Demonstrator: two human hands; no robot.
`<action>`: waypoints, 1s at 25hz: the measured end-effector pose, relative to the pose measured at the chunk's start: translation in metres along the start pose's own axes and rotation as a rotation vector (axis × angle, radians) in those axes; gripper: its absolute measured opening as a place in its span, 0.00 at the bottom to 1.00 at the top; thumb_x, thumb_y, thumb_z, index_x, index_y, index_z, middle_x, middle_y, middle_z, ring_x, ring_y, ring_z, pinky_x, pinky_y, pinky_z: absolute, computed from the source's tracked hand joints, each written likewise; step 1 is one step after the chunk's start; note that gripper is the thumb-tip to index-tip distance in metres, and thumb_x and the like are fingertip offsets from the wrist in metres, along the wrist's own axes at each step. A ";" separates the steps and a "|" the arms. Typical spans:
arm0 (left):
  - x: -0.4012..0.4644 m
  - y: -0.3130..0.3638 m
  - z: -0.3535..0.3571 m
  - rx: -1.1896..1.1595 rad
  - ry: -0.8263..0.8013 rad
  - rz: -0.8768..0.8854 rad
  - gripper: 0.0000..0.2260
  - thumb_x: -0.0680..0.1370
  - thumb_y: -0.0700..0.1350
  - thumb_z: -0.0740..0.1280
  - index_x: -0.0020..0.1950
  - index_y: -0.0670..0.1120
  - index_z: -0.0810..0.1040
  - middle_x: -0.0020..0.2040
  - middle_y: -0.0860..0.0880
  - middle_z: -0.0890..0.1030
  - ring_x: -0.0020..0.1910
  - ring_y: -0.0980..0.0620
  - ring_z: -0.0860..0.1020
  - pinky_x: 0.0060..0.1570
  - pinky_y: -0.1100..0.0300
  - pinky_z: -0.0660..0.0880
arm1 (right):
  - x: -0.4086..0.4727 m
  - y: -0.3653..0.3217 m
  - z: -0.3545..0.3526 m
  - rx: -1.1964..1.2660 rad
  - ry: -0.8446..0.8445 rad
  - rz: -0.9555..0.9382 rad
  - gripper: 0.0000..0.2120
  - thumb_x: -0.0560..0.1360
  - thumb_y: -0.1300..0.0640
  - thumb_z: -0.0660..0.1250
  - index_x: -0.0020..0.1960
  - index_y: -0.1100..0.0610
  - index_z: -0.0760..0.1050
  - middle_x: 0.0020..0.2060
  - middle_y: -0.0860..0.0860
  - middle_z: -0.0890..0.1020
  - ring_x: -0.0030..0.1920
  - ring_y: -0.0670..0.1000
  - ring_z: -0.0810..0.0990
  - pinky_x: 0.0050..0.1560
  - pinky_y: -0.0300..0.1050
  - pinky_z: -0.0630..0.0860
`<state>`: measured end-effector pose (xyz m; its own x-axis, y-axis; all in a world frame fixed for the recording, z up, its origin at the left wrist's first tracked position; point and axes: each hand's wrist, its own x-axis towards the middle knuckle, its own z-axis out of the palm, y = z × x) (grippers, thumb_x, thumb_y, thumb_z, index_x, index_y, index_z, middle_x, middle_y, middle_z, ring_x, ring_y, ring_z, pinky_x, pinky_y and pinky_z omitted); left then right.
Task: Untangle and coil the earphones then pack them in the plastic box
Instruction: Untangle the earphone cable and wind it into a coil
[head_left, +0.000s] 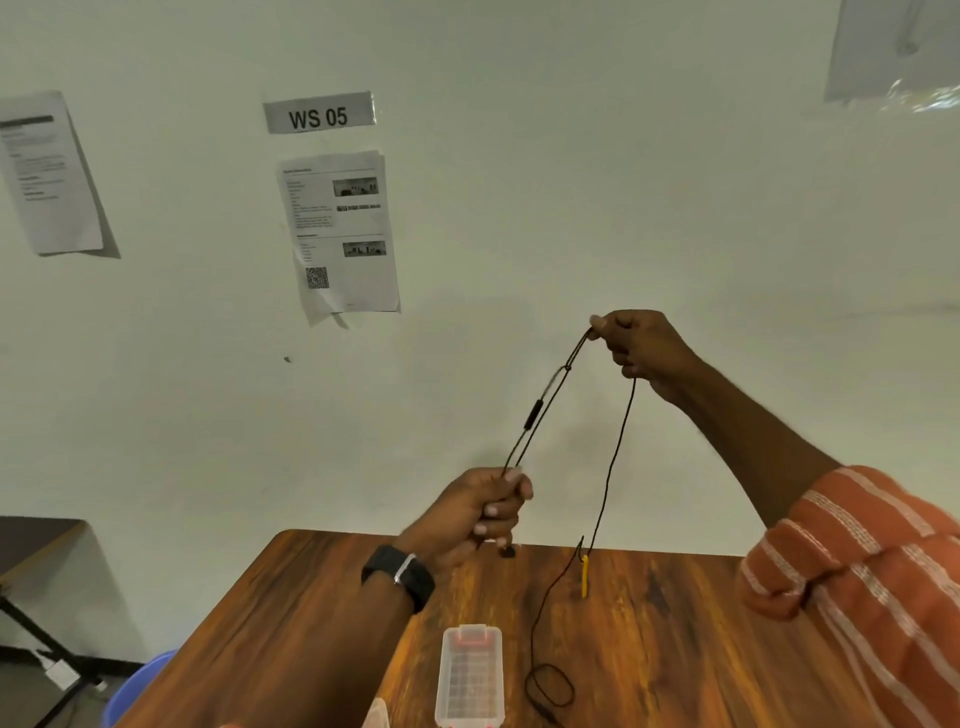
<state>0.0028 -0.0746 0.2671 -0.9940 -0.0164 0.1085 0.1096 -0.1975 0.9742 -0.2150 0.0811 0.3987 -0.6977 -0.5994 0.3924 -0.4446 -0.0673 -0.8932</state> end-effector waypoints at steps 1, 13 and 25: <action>-0.009 -0.001 0.001 -0.147 -0.104 -0.001 0.11 0.81 0.48 0.64 0.47 0.42 0.79 0.27 0.54 0.66 0.21 0.60 0.64 0.26 0.64 0.68 | 0.001 0.009 -0.002 0.046 0.049 0.014 0.13 0.78 0.50 0.68 0.40 0.59 0.79 0.26 0.46 0.63 0.26 0.47 0.58 0.24 0.37 0.56; 0.037 0.084 -0.005 0.319 0.538 0.462 0.16 0.86 0.45 0.55 0.73 0.46 0.69 0.42 0.49 0.84 0.44 0.51 0.84 0.45 0.55 0.73 | -0.164 0.071 0.082 0.115 -0.327 0.097 0.10 0.81 0.60 0.62 0.53 0.60 0.83 0.25 0.45 0.68 0.25 0.42 0.63 0.26 0.34 0.62; 0.002 0.024 0.052 -0.484 -0.040 0.223 0.22 0.83 0.55 0.54 0.49 0.40 0.80 0.22 0.54 0.66 0.17 0.59 0.60 0.24 0.64 0.68 | -0.112 0.056 0.063 0.157 -0.177 0.032 0.12 0.81 0.56 0.63 0.44 0.53 0.83 0.28 0.47 0.69 0.25 0.43 0.62 0.25 0.35 0.59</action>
<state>0.0038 -0.0281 0.3014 -0.9446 -0.0740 0.3197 0.2941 -0.6233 0.7246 -0.1262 0.0938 0.2906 -0.5944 -0.7330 0.3307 -0.3208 -0.1609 -0.9334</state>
